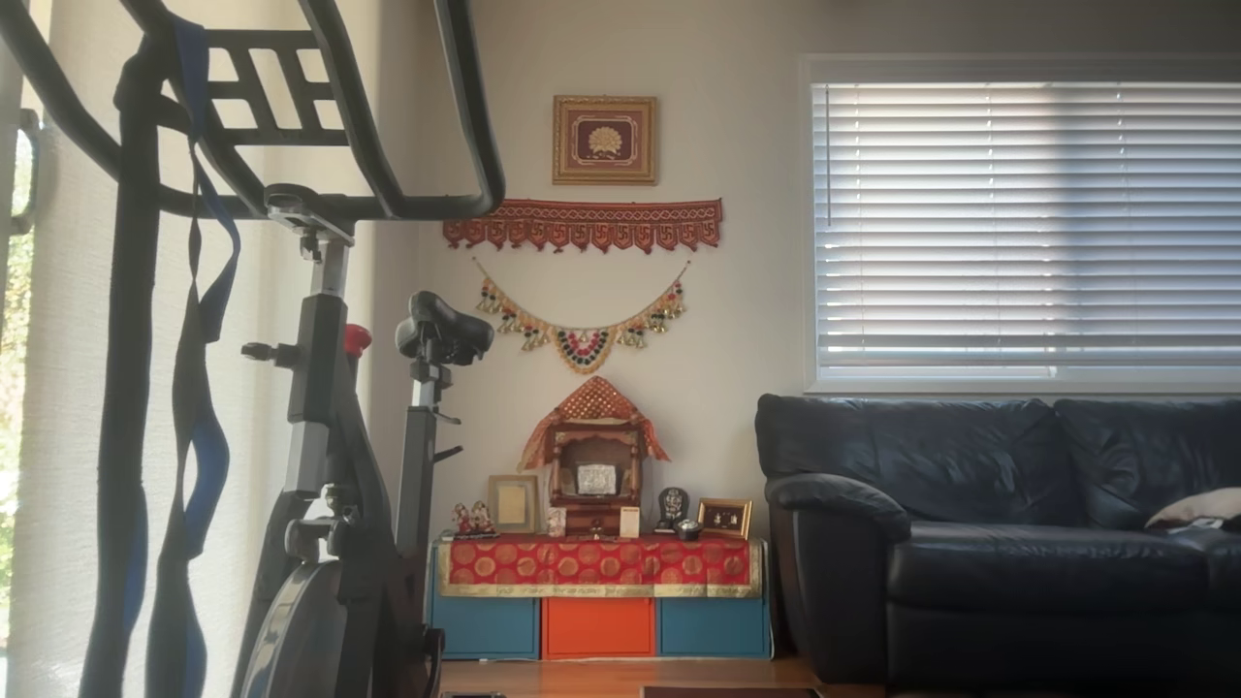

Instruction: Sort medicines into box.

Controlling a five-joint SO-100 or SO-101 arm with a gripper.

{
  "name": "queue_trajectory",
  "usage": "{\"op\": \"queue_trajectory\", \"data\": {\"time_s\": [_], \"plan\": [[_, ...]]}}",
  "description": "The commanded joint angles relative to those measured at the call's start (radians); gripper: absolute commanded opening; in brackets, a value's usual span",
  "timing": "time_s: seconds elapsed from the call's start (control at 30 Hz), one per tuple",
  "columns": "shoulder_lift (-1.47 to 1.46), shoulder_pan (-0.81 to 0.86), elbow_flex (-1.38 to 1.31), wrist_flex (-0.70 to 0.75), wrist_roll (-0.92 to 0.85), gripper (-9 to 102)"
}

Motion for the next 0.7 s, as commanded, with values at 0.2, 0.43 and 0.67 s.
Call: {"op": "queue_trajectory", "data": {"time_s": [0.2, 0.43, 0.67], "plan": [[-0.026, 0.012, -0.140, -0.011, -0.015, 1], [-0.083, 0.029, -0.183, -0.011, -0.026, 1], [-0.100, 0.044, -0.207, -0.011, -0.037, 1]]}}
